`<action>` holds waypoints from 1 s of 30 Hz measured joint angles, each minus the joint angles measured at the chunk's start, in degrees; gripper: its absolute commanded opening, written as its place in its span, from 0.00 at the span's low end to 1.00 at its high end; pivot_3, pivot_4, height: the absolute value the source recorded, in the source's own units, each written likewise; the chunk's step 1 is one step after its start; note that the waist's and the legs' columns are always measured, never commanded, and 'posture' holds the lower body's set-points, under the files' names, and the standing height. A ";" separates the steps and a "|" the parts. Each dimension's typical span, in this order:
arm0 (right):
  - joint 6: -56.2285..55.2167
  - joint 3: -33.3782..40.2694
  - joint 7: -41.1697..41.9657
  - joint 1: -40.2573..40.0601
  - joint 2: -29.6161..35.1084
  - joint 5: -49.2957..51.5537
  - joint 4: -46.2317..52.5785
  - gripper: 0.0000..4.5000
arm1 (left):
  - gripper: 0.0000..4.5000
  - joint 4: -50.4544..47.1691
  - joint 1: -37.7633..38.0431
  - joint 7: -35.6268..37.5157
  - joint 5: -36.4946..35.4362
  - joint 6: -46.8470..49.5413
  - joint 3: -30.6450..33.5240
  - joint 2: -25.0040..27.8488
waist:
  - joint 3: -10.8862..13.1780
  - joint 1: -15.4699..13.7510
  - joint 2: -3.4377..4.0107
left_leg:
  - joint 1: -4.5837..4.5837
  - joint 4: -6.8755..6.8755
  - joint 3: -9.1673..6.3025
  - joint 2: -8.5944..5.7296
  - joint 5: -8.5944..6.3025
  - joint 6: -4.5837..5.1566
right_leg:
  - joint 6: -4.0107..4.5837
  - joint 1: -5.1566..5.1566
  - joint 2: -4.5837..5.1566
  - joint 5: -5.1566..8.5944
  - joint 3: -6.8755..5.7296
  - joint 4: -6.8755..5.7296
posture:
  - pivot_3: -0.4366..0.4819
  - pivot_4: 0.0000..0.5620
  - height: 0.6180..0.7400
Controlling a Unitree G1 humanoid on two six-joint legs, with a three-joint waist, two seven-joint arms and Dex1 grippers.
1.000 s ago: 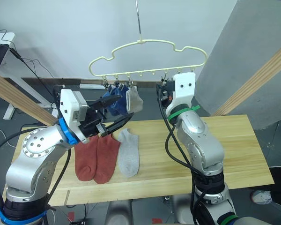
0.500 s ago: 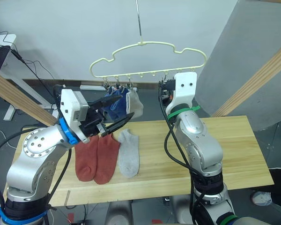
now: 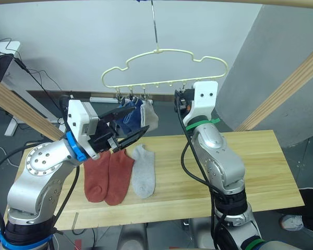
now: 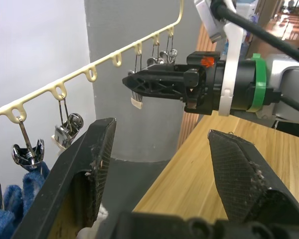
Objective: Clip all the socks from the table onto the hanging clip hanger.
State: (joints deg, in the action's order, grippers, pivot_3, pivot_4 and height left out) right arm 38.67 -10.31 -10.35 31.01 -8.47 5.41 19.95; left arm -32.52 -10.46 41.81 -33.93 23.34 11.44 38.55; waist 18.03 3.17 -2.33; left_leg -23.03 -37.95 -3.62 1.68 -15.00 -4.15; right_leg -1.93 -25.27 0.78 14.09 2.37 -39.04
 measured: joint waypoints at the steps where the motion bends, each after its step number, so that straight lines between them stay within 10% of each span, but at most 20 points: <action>1: -0.27 0.02 -0.31 0.01 -0.01 0.43 -0.27 0.44 | 0.72 0.00 0.00 -0.02 0.00 0.00 0.00 0.00 | -0.05 0.00 0.00 | 0.00 0.00 0.00 0.00 0.00 0.00 | 0.00 0.00 0.00 0.00 0.00 0.00 | 0.45 0.42 1.00; 30: -4.72 -2.78 -2.19 0.19 0.00 9.32 -2.70 0.44 | 0.72 -0.17 0.00 -1.26 0.00 0.28 0.00 0.01 | -0.59 -0.05 0.02 | 0.01 -0.01 -0.01 0.01 0.00 0.01 | 0.02 0.01 -0.02 -0.01 -0.01 -0.02 | 0.46 0.42 1.00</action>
State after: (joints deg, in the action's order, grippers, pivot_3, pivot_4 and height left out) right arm 33.94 -13.09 -12.54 31.20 -8.47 14.72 17.25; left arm -32.69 -10.46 40.55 -33.93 23.63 11.44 38.56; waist 17.44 3.11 -2.31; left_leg -23.01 -37.96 -3.63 1.69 -15.00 -4.14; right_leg -1.92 -25.25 0.76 14.08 2.37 -39.06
